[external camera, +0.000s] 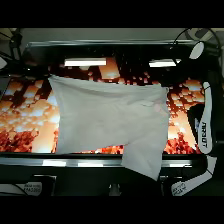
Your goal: Fold the shirts.
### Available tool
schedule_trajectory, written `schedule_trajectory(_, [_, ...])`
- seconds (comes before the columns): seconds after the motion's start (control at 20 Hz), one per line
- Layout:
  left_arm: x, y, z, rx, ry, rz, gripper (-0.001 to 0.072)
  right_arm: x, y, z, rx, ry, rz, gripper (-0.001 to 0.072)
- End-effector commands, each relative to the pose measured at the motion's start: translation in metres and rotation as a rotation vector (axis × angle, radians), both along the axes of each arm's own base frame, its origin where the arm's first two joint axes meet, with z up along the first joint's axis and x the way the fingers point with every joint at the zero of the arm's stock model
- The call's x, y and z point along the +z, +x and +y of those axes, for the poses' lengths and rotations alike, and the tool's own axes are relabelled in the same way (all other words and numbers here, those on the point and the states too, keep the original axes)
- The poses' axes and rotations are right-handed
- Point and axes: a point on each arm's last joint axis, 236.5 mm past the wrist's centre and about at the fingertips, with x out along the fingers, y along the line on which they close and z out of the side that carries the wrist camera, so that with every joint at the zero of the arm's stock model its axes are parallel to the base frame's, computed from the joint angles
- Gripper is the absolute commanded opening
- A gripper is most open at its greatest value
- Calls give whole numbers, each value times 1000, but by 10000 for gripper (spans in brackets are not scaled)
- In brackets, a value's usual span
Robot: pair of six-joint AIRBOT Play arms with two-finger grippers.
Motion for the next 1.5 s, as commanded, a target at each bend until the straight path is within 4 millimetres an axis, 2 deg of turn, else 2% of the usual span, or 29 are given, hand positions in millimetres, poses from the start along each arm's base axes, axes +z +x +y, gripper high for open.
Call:
schedule_trajectory(0.0, [-64,31,6,42,-8,36,27,-45,54,6,-85,27,-100,17])
schedule_trajectory(0.1, [-63,54,13,82,-2,-49,28,-26,89,1,-113,31,-264,17])
schedule_trajectory(0.15, [-61,63,17,99,1,-86,28,-20,99,0,-125,35,-313,17])
schedule_trajectory(0.25, [-67,70,18,113,-5,-100,29,-22,101,0,-126,34,-318,17])
schedule_trajectory(0.35, [-84,58,15,84,-5,-24,28,-35,83,1,-101,25,-225,17])
schedule_trajectory(0.4, [-85,47,13,51,4,13,28,-36,68,1,-53,2,-175,17])
schedule_trajectory(0.45, [-83,32,13,-19,29,55,28,-33,49,-3,5,-38,-118,17])
schedule_trajectory(0.5, [-81,15,13,-94,57,100,28,-30,20,-8,42,-74,-23,17])
schedule_trajectory(0.55, [-82,-5,14,-129,65,164,28,-26,1,-17,18,-93,46,17])
schedule_trajectory(0.65, [-97,-44,8,-170,42,323,28,-37,-32,-18,23,-94,189,17])
schedule_trajectory(0.7, [-113,-62,4,-177,25,403,28,-48,-43,-12,33,-74,245,17])
schedule_trajectory(0.8, [-144,-88,-3,-186,9,496,27,-79,-58,9,44,-7,325,17])
schedule_trajectory(0.9, [-163,-106,-5,-181,-3,557,27,-103,-70,18,5,17,394,17])
schedule_trajectory(0.95, [-167,-109,-5,-180,-5,567,28,-108,-71,20,-17,28,409,17])
schedule_trajectory(1.05, [-167,-103,-5,-145,-10,552,35,-109,-68,20,-67,33,404,26])
schedule_trajectory(1.1, [-166,-99,-6,-125,-19,543,164,-108,-65,20,-89,37,393,163])
schedule_trajectory(1.15, [-163,-97,-6,-114,-29,542,412,-103,-63,22,-94,50,383,372])
schedule_trajectory(1.2, [-157,-100,-6,-117,-33,557,596,-95,-62,20,-77,46,360,495])
schedule_trajectory(1.25, [-148,-107,-1,-149,-28,586,608,-83,-70,13,-45,30,367,557])
schedule_trajectory(1.35, [-130,-126,22,-152,-3,635,598,-60,-90,-23,-55,-42,397,549])
schedule_trajectory(1.45, [-118,-144,41,-82,-30,640,595,-44,-110,-51,-114,-44,421,526])
